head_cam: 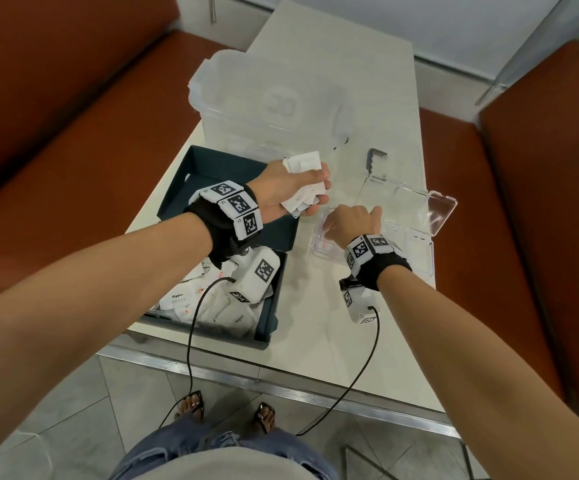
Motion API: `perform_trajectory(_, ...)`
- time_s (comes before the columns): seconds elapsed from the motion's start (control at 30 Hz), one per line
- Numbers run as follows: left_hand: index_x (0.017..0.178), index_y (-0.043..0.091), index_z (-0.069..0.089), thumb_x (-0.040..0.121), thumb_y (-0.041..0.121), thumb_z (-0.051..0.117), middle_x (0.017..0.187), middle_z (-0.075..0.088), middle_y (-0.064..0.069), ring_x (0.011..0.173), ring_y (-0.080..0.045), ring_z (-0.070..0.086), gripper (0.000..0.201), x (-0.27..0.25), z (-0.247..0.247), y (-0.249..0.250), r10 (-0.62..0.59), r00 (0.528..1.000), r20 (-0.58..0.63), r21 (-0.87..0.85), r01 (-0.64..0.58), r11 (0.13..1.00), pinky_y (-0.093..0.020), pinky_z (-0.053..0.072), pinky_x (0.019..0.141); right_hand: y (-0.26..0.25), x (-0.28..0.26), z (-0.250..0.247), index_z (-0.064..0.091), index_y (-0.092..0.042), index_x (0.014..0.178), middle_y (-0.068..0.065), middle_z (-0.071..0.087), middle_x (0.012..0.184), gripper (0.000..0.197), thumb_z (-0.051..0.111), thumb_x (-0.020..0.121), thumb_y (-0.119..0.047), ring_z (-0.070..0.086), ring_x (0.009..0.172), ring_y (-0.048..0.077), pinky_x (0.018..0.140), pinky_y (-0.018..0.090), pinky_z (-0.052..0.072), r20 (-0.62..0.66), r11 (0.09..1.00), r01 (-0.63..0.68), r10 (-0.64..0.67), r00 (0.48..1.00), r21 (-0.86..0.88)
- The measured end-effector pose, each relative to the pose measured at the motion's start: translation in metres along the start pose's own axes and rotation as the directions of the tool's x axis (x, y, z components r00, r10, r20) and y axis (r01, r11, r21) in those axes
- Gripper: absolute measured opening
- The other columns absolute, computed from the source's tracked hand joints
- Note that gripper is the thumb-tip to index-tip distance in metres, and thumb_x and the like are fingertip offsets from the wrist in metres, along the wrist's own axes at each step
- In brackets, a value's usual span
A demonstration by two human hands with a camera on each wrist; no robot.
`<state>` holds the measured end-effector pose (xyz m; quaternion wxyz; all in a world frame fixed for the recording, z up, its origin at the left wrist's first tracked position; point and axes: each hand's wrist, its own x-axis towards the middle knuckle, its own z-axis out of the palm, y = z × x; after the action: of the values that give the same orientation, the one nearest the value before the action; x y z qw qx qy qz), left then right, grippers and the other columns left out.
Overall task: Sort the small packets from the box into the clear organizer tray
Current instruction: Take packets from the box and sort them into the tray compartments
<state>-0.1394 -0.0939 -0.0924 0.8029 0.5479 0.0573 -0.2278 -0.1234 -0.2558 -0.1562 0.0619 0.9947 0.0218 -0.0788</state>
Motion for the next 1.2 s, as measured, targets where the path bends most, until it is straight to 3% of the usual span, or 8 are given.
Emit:
perform_trajectory(0.2, 0.11, 0.005, 0.055, 0.097, 0.044, 0.052, 0.1, 0.065, -0.019, 0.069, -0.026, 0.066, 0.041, 0.002, 0.001, 0.003, -0.093, 0.996, -0.018, -0.067, 0.091, 0.994, -0.029, 0.051, 0.049, 0.012, -0.015, -0.05, 0.073, -0.026, 0.098, -0.002, 0.073, 0.098, 0.022, 0.054, 0.088, -0.022, 0.064, 0.097, 0.021, 0.095, 0.037, 0.045, -0.167, 0.809, 0.004, 0.116, 0.979, 0.587)
perform_trajectory(0.3, 0.114, 0.002, 0.052, 0.098, 0.05, 0.045, 0.097, 0.065, -0.02, 0.064, -0.026, 0.066, 0.051, 0.002, 0.003, 0.004, -0.115, 0.993, 0.005, -0.066, 0.115, 0.991, -0.028, 0.051, 0.048, 0.011, -0.026, -0.072, 0.071, -0.024, 0.098, -0.002, 0.072, 0.083, 0.016, 0.059, 0.087, -0.022, 0.065, 0.08, 0.009, 0.073, 0.001, 0.041, -0.261, 0.602, 0.13, 0.136, 0.956, 0.788)
perform_trajectory(0.37, 0.118, 0.004, 0.053, 0.098, 0.053, 0.043, 0.095, 0.068, -0.018, 0.072, -0.027, 0.069, 0.054, 0.002, 0.006, 0.004, -0.122, 0.992, 0.009, -0.054, 0.123, 0.991, -0.029, 0.053, 0.051, 0.006, -0.031, -0.079, 0.067, -0.025, 0.101, -0.009, 0.068, 0.076, 0.016, 0.066, 0.086, -0.032, 0.06, 0.07, -0.007, 0.058, -0.004, 0.035, -0.242, 0.529, 0.146, 0.116, 0.963, 0.836)
perform_trajectory(0.47, 0.118, 0.008, 0.057, 0.098, 0.057, 0.039, 0.086, 0.072, -0.013, 0.075, -0.026, 0.07, 0.056, 0.001, 0.011, 0.005, -0.133, 0.99, 0.045, -0.048, 0.135, 0.99, -0.03, 0.054, 0.053, 0.003, -0.034, -0.078, 0.067, -0.02, 0.099, -0.011, 0.064, 0.072, 0.022, 0.074, 0.081, -0.03, 0.057, 0.061, -0.012, 0.056, 0.0, 0.038, -0.191, 0.459, 0.13, 0.09, 0.977, 0.879)
perform_trajectory(0.6, 0.121, 0.004, 0.054, 0.101, 0.041, 0.045, 0.093, 0.068, -0.018, 0.077, -0.026, 0.068, 0.043, -0.003, 0.017, 0.007, -0.14, 0.988, 0.06, -0.026, 0.142, 0.99, -0.031, 0.055, 0.056, 0.007, -0.034, -0.079, 0.068, -0.011, 0.09, -0.001, 0.066, 0.079, 0.014, 0.076, 0.08, -0.016, 0.06, 0.07, 0.008, 0.066, 0.019, 0.048, -0.113, 0.335, 0.06, 0.143, 0.983, 0.94)
perform_trajectory(0.8, 0.114, 0.006, 0.053, 0.098, 0.004, 0.047, 0.103, 0.066, -0.023, 0.081, -0.03, 0.069, 0.017, -0.007, 0.018, 0.008, -0.109, 0.993, 0.052, -0.017, 0.11, 0.994, -0.032, 0.057, 0.057, 0.018, -0.033, -0.082, 0.067, -0.015, 0.089, 0.002, 0.064, 0.076, 0.009, 0.072, 0.082, -0.012, 0.053, 0.055, 0.01, 0.052, 0.019, 0.044, -0.014, 0.243, -0.038, 0.212, 0.977, 0.969)
perform_trajectory(1.1, 0.121, 0.003, 0.057, 0.094, 0.003, 0.06, 0.107, 0.067, -0.022, 0.076, -0.029, 0.07, 0.028, -0.007, 0.017, 0.009, 0.015, 1.0, 0.02, 0.02, -0.015, 1.0, -0.03, 0.057, 0.054, 0.028, -0.036, -0.094, 0.065, -0.015, 0.104, 0.0, 0.065, 0.074, 0.025, 0.073, 0.081, -0.008, 0.061, 0.06, 0.01, 0.06, 0.022, 0.054, -0.048, 0.259, -0.002, 0.184, 0.982, 0.966)
perform_trajectory(1.2, 0.126, -0.001, 0.054, 0.095, 0.003, 0.059, 0.115, 0.065, -0.024, 0.08, -0.032, 0.069, 0.032, -0.005, 0.017, 0.008, 0.042, 0.998, -0.039, -0.027, -0.043, 0.999, -0.032, 0.058, 0.057, 0.03, -0.038, -0.098, 0.065, -0.014, 0.112, 0.011, 0.066, 0.09, 0.03, 0.062, 0.085, 0.0, 0.059, 0.061, 0.014, 0.062, 0.025, 0.056, -0.031, 0.131, -0.002, 0.252, 0.967, 0.991)
